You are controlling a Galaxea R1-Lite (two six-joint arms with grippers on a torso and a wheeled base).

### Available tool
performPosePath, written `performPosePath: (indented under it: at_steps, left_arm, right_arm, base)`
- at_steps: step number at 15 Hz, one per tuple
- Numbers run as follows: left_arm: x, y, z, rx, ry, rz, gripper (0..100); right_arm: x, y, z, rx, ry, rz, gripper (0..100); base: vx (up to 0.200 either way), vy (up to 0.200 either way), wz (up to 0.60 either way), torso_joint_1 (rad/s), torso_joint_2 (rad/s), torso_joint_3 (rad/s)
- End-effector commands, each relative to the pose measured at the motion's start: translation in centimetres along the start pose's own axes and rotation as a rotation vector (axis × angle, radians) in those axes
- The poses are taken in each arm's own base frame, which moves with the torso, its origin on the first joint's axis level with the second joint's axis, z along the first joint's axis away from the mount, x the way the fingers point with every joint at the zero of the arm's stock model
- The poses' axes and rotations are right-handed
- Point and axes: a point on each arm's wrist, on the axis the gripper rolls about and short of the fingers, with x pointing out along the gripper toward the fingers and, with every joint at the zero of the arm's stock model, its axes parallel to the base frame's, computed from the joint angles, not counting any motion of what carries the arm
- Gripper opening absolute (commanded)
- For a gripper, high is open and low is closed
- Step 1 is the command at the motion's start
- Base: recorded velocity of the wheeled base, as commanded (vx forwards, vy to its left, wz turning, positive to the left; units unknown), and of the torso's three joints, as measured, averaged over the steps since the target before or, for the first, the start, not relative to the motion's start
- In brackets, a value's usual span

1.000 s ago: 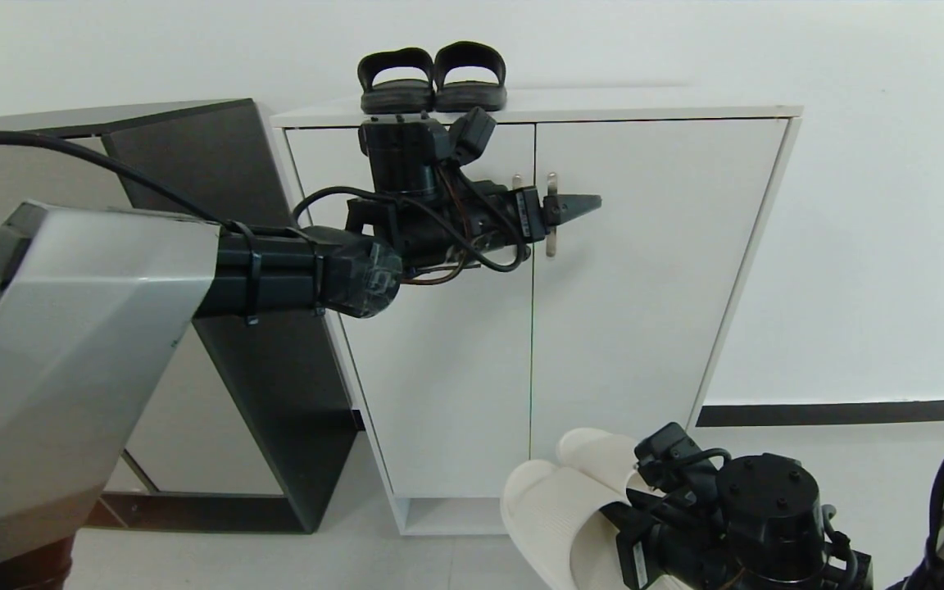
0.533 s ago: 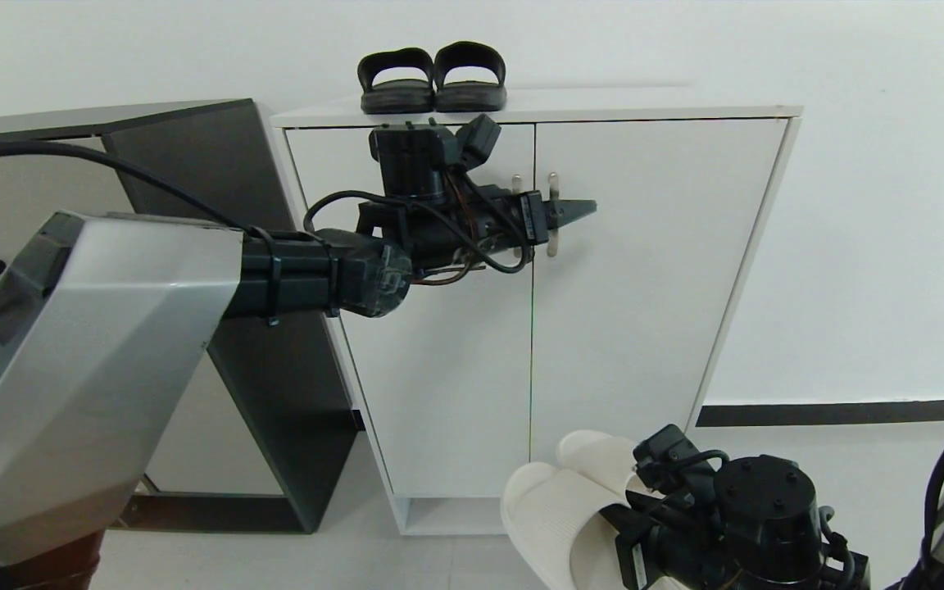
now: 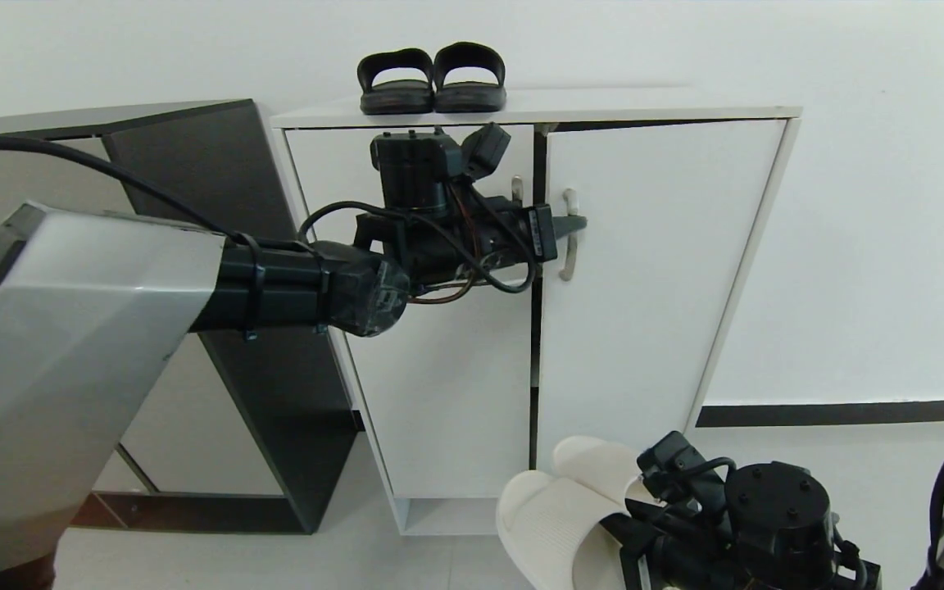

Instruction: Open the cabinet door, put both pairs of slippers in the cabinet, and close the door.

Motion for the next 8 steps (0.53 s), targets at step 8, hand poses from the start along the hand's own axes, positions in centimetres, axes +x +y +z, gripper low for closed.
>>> performPosePath:
  at_steps: [8]
  left_arm:
    - [-7.9,-5.3,-1.3,0.023,-0.034,-0.04,0]
  right_arm:
    - [-1.8,0.2,-0.2,-0.015,0.014,0.076,0]
  base:
    - [0.0,0.0,0.0,0.0,0.0,0.0]
